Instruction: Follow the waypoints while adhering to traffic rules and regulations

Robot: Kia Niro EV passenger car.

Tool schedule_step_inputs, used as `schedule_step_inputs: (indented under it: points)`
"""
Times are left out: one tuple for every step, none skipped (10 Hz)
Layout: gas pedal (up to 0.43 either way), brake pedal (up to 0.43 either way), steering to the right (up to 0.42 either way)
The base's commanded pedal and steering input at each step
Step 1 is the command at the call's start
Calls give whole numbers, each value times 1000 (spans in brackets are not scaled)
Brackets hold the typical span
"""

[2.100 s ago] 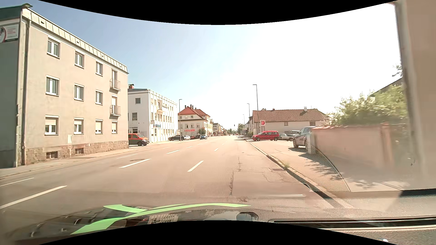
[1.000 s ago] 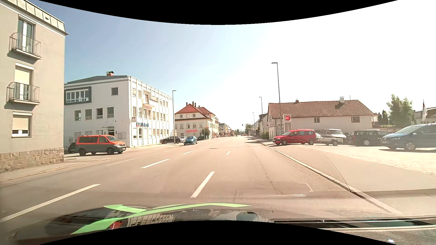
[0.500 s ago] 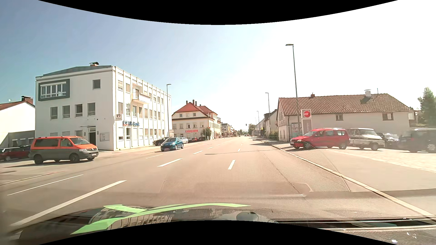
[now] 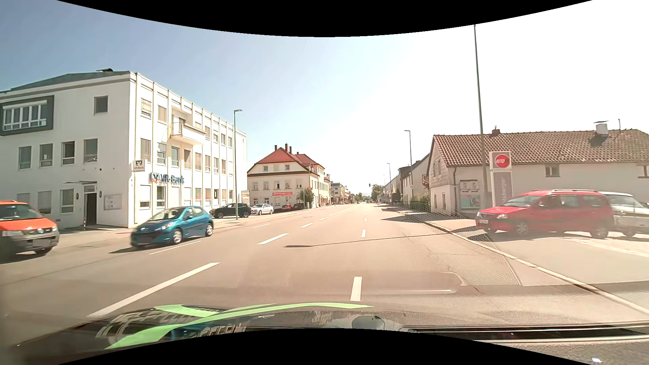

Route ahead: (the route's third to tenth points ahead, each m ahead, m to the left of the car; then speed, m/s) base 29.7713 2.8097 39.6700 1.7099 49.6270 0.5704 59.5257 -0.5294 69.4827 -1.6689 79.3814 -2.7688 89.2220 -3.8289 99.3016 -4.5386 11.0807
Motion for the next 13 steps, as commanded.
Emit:
schedule_step_inputs:
  points:
    - [150, 0, 1]
    - [150, 0, 6]
    - [150, 0, 11]
    - [150, 0, 14]
    - [150, 0, 16]
    - [150, 0, 16]
    - [150, 0, 16]
    - [150, 0, 15]
    - [150, 0, 13]
    - [150, 0, 12]
    - [150, 0, 9]
    - [150, 0, 8]
    - [150, 0, 8]
